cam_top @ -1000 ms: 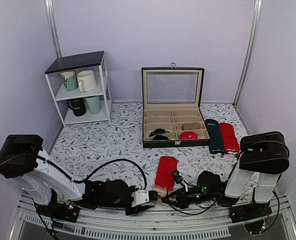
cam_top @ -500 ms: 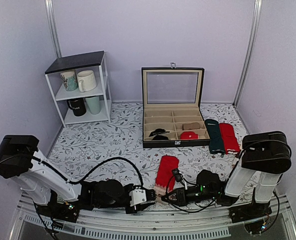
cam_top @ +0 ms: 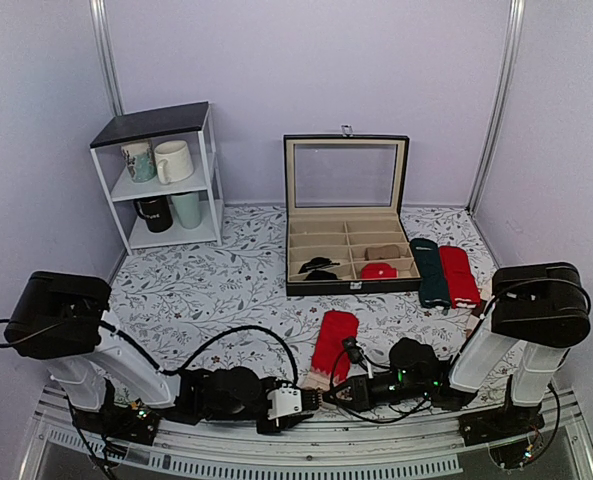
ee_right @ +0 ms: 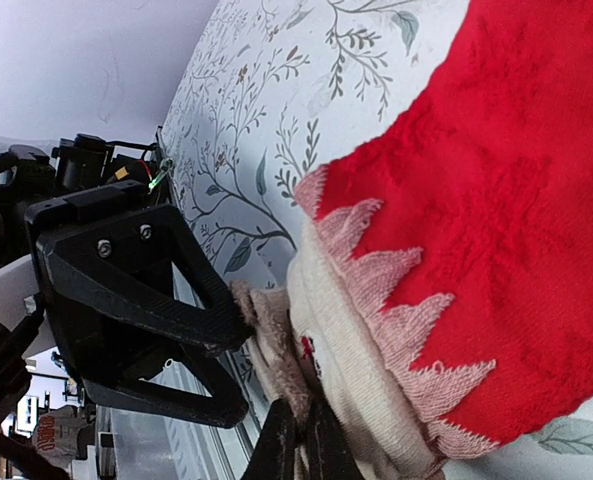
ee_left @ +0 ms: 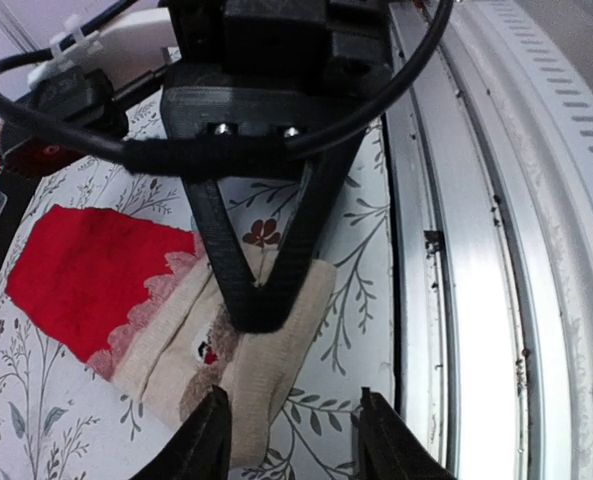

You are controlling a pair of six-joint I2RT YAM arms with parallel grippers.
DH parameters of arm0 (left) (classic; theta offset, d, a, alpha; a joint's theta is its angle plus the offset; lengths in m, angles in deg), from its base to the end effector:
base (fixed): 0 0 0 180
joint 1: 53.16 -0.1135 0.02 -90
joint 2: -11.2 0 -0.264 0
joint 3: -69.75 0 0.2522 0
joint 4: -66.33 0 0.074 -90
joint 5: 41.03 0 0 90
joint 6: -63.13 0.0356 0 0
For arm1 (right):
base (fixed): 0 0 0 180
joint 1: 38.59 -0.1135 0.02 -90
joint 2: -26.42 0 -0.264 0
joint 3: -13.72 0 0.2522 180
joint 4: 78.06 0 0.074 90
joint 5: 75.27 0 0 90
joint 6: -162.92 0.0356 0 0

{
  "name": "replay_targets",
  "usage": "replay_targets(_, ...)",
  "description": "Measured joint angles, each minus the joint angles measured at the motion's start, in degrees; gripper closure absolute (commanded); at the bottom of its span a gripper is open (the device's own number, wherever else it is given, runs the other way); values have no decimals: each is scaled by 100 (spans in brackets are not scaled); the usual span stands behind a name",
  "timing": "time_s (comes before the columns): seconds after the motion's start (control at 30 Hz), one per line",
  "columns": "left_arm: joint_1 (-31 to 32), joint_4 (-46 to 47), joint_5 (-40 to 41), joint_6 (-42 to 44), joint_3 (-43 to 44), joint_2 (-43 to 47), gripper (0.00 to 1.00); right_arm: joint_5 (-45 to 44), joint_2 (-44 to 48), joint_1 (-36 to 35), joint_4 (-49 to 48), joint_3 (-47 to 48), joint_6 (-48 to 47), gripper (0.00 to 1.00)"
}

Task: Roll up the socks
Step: Roll the sock at the center of the board.

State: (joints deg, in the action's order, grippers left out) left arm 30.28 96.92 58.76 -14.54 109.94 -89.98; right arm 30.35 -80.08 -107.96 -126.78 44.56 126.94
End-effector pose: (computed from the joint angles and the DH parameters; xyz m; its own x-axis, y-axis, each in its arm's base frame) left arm 0.0389 -0.2850 0.0967 0.1490 0.5463 -0.8242 0.9524 0.1450 0.2682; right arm 0.0805 0.2411 0.0732 -0.8916 -0.1563 -0.4250 -0.4500 0.4105 0.7931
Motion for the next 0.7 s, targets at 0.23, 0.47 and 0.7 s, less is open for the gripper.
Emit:
replay_targets(0.23, -90, 107, -35, -103, 31, -136, 56, -4, 22, -4, 61, 11, -2, 100)
replay_targets(0.47, -101, 195, 13, -149, 140, -348, 51, -7, 22, -7, 63, 4, -2, 100)
replay_targets(0.7, -101, 197, -4, -33, -90, 105, 49, -11, 26, -9, 72, -24, -4, 100)
